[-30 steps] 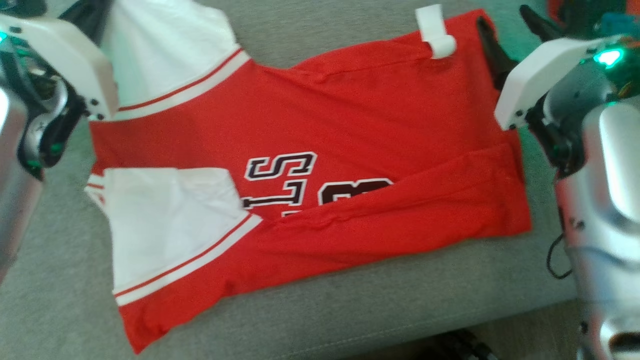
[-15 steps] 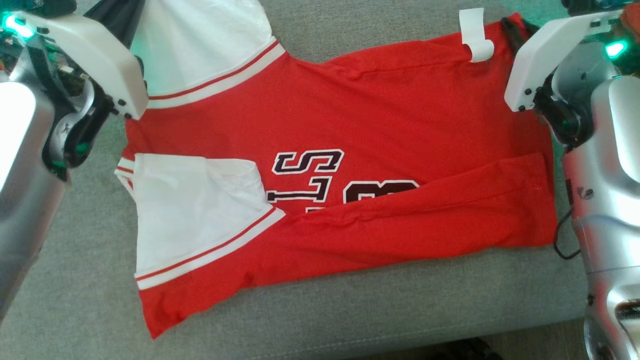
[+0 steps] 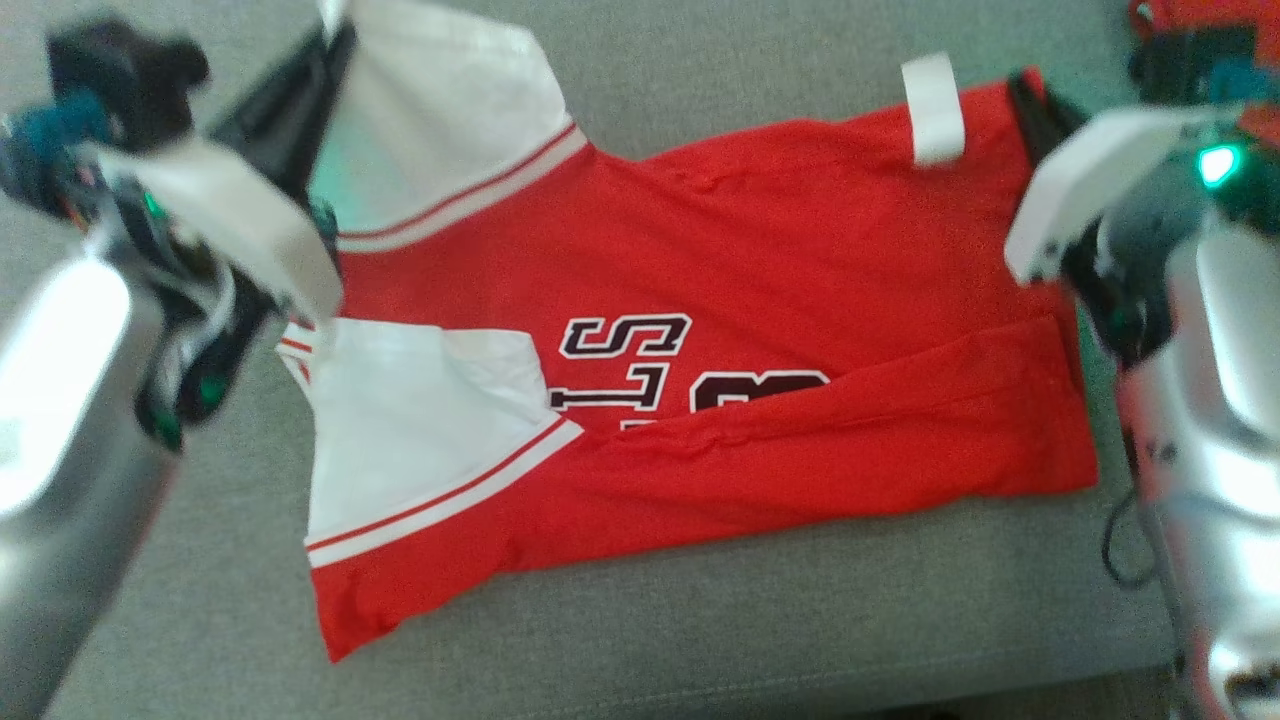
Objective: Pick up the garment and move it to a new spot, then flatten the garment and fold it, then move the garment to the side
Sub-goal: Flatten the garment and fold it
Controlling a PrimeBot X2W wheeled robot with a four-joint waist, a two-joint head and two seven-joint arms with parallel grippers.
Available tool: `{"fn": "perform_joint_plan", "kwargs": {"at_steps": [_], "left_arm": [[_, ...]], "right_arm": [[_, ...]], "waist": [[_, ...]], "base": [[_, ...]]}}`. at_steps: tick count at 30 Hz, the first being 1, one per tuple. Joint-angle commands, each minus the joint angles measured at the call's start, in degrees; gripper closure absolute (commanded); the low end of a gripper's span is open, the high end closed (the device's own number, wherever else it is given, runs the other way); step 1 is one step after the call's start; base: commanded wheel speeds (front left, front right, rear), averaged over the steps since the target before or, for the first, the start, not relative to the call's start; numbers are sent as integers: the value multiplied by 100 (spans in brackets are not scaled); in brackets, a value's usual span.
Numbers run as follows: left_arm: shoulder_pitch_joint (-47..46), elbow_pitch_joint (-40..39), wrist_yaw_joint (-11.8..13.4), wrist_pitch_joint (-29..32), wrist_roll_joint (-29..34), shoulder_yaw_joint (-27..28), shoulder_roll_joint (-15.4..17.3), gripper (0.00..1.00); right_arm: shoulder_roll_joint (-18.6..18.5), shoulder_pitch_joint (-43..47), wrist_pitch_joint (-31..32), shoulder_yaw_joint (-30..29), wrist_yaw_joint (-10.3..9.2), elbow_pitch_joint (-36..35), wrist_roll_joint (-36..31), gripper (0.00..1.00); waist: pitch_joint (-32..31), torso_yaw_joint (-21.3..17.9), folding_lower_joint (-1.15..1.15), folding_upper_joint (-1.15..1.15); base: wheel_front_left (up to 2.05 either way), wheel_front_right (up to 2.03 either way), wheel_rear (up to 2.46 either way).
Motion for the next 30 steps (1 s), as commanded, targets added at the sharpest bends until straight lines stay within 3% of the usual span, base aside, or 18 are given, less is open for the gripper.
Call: {"fn": "perform_joint_plan", "kwargs": {"at_steps": [1, 13, 18, 23, 24, 25, 26, 27, 28, 30], "left_arm": [[-8, -233, 39, -68, -19, 262, 306, 100], [2237, -1240, 569, -773, -297, 163, 513, 100], [2934, -1281, 691, -1042, -390, -7, 365, 100], [3268, -870, 654, -1378, -410, -183, 71, 100], [3309, -740, 654, -1418, -420, -211, 12, 100], [3343, -605, 659, -1478, -436, -219, -52, 94], [3376, -466, 672, -1550, -444, -216, -107, 68], [3410, -337, 680, -1607, -438, -226, -142, 26], [3451, -223, 701, -1668, -447, -217, -177, 0], [3554, -79, 737, -1786, -482, -192, -232, 0]], "right_arm": [[-69, 158, -71, 53, 39, -237, 40, 100], [-1, 1980, -261, -549, 39, -1189, 105, 100], [158, 2586, -93, -780, 39, -1605, 73, 100], [297, 2883, -21, -892, 39, -1764, -10, 100], [321, 2913, -25, -910, 39, -1768, -29, 93], [339, 2942, -32, -930, 39, -1765, -65, 62], [357, 2974, -38, -958, 39, -1754, -108, 40], [382, 3003, -60, -1002, 39, -1749, -141, 0], [412, 3033, -85, -1050, 39, -1746, -158, 0], [466, 3111, -147, -1165, 39, -1761, -174, 0]], "waist": [[-238, 90, 0, 0], [-1289, 396, 0, 0], [-1426, 438, 0, 0], [-1479, 437, 0, 0], [-1493, 433, 0, 0], [-1510, 429, 0, 0], [-1534, 424, 0, 0], [-1555, 421, 0, 0], [-1575, 419, 0, 0], [-1625, 425, 0, 0]], "base": [[0, 0, 0], [0, 0, 0], [0, 0, 0], [0, 0, 0], [0, 0, 0], [0, 0, 0], [0, 0, 0], [0, 0, 0], [0, 0, 0], [0, 0, 0]]}}
